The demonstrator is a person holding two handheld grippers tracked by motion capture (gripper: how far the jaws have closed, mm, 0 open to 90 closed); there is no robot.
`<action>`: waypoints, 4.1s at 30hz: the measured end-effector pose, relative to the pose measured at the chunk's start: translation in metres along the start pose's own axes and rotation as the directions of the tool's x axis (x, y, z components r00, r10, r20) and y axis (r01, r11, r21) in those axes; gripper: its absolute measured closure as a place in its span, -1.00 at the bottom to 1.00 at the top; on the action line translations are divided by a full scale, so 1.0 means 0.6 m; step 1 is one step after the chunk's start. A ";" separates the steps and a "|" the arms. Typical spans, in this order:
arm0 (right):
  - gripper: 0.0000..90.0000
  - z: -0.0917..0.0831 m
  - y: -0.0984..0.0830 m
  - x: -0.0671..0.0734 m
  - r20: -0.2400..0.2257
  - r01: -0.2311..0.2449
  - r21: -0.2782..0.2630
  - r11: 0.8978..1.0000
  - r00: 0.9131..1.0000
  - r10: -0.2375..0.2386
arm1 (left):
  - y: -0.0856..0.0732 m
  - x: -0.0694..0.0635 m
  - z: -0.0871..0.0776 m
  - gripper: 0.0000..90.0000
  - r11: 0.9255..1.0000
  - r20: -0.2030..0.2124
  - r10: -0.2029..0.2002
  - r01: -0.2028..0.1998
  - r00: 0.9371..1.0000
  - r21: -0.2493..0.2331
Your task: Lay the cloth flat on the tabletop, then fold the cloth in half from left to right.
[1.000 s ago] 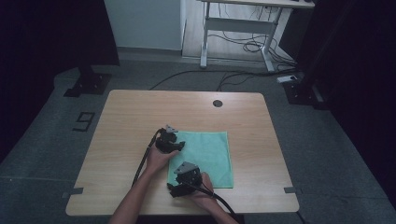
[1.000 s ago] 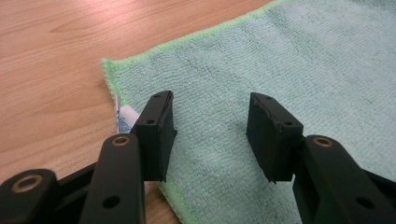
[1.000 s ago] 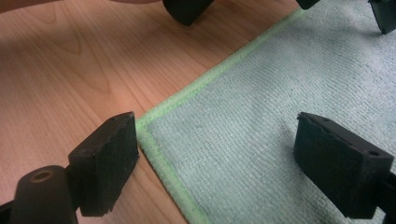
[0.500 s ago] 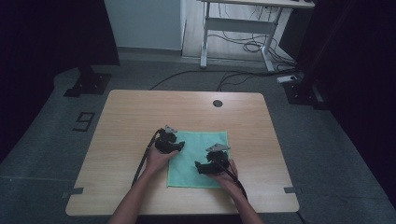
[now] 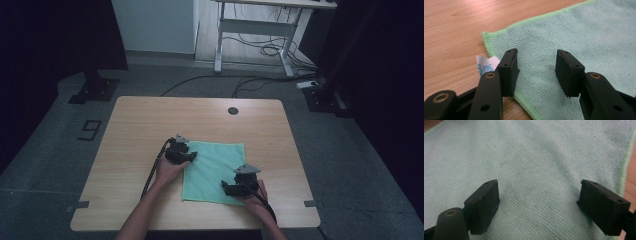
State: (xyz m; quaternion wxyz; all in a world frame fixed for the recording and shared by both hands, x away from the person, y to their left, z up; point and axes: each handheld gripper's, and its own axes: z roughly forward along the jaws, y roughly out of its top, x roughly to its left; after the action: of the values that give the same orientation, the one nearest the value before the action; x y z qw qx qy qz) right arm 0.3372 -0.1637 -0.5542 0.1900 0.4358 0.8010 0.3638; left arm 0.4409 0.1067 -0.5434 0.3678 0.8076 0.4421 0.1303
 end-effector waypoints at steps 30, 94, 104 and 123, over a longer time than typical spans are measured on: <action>-0.66 -0.030 0.033 0.012 -0.089 -0.026 -0.120 0.992 0.996 0.016 | 0.009 0.000 -0.055 0.05 0.998 -0.004 0.001 -0.001 1.000 -0.059; -0.40 0.023 0.066 0.182 -0.313 0.133 -0.144 0.981 0.934 -0.172 | 0.050 0.085 0.015 0.18 0.998 -0.079 -0.049 0.051 0.996 0.026; -0.40 0.020 0.063 0.173 -0.300 0.130 -0.144 0.981 0.939 -0.168 | 0.047 0.079 0.023 0.43 0.999 -0.087 -0.015 0.019 0.996 0.044; -0.16 0.013 0.050 0.197 -0.343 0.184 -0.140 0.973 0.913 -0.222 | 0.056 0.056 0.005 0.96 1.000 -0.027 0.008 -0.007 1.000 0.027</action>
State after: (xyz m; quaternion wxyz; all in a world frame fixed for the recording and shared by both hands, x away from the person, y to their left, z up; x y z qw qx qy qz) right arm 0.2940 -0.0512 -0.5356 0.1008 0.2664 0.8428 0.4567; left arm 0.4826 0.1211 -0.5254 0.3502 0.8123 0.4458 0.1367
